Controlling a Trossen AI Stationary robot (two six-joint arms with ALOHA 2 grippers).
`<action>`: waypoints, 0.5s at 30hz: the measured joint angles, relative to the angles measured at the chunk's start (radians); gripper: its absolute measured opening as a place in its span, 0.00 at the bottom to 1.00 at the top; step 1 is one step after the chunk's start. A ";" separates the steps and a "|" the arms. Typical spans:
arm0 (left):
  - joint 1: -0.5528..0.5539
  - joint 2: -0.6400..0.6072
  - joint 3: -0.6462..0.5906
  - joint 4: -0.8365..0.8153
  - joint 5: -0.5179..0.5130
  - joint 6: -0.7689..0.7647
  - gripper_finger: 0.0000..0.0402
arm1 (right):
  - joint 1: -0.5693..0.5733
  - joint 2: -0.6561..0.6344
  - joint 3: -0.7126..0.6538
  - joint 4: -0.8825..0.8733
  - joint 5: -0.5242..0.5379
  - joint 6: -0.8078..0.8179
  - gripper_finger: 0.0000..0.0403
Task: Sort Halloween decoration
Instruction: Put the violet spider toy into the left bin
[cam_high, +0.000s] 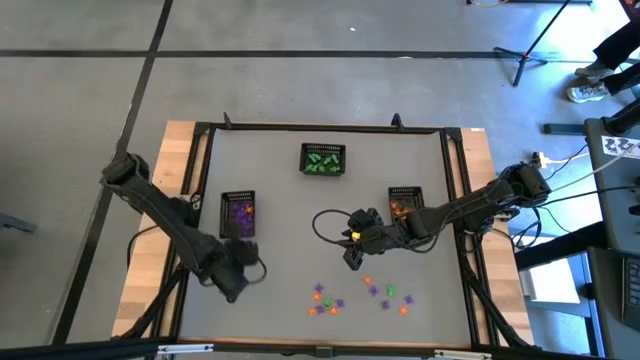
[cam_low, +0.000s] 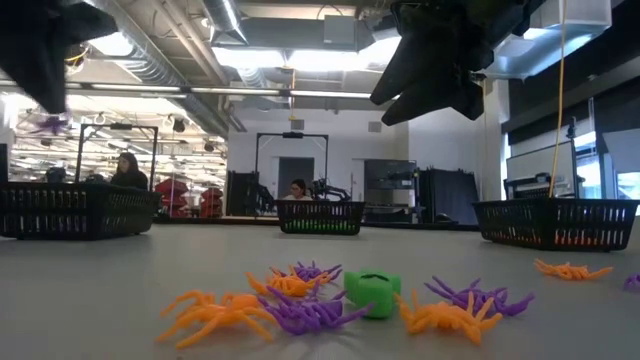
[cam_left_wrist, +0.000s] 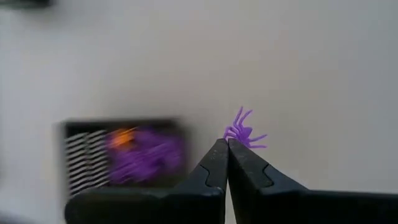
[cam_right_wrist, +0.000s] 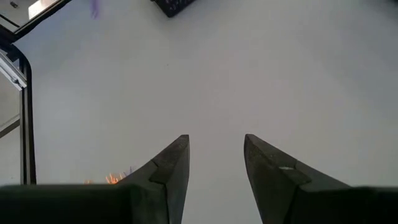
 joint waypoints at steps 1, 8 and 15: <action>0.010 -0.019 0.000 -0.049 -0.019 -0.002 0.00 | 0.000 0.000 0.000 0.000 -0.001 0.000 0.37; 0.117 -0.210 -0.047 -0.241 -0.111 -0.027 0.00 | 0.000 0.000 0.000 0.001 -0.001 0.000 0.37; 0.227 -0.405 -0.206 -0.178 -0.042 -0.101 0.00 | 0.000 0.000 0.003 -0.001 -0.022 0.004 0.37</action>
